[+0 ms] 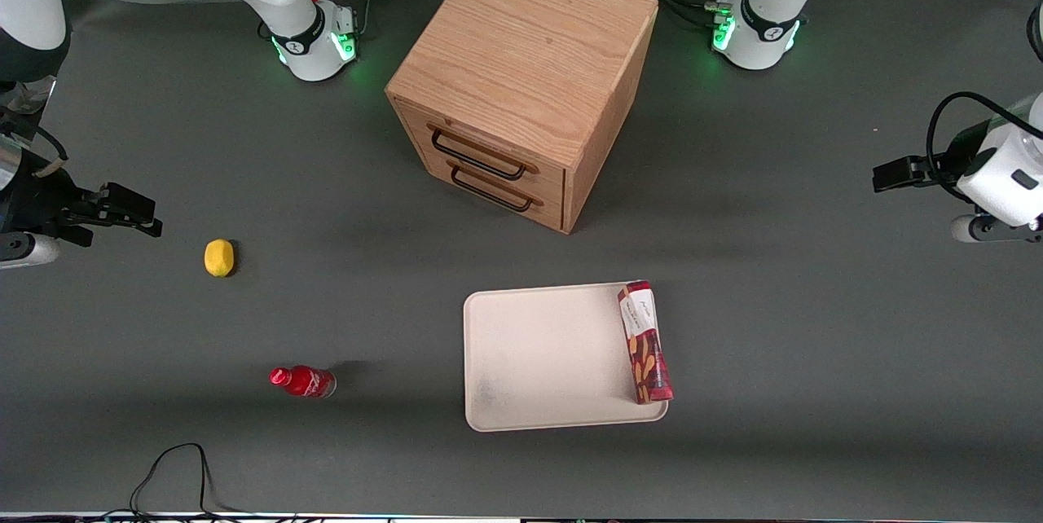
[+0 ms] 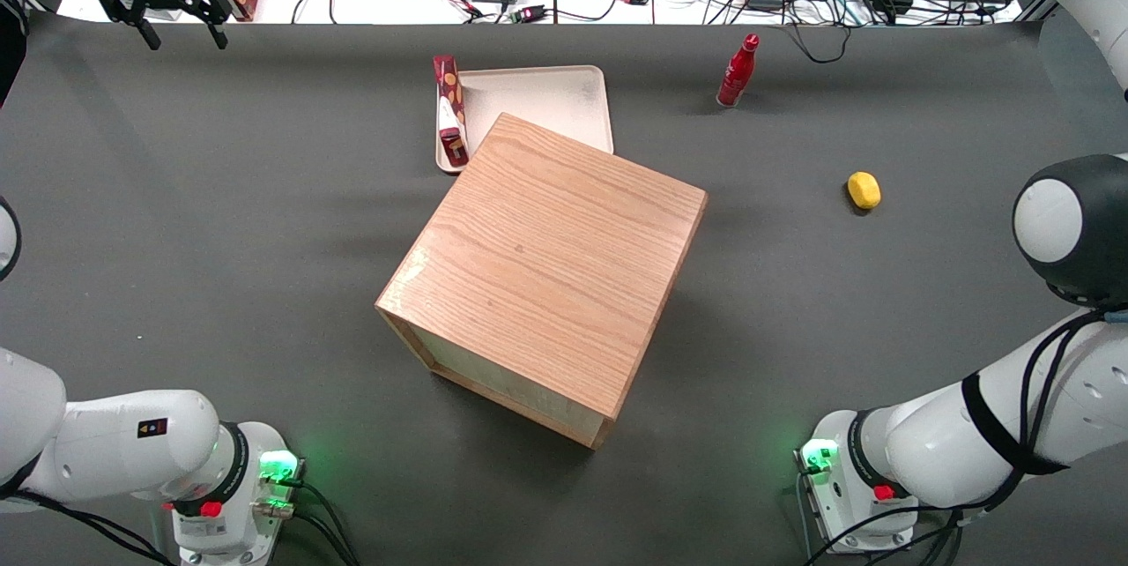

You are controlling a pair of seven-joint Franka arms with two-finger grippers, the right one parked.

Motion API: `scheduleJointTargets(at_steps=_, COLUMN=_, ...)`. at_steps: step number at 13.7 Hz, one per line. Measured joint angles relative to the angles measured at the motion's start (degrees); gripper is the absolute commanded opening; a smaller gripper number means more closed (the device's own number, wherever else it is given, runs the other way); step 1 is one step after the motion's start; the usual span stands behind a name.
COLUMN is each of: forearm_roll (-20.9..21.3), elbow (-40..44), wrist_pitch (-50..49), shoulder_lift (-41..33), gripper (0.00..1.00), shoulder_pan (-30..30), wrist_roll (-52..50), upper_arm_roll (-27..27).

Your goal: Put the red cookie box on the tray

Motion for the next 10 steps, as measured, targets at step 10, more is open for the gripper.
scheduleJointTargets(at_steps=10, forearm_roll=0.0, elbow=1.59, wrist_pitch=0.13, shoulder_lift=0.47, gripper=1.0, shoulder_pan=-11.59, wrist_roll=1.24, upper_arm_roll=13.89)
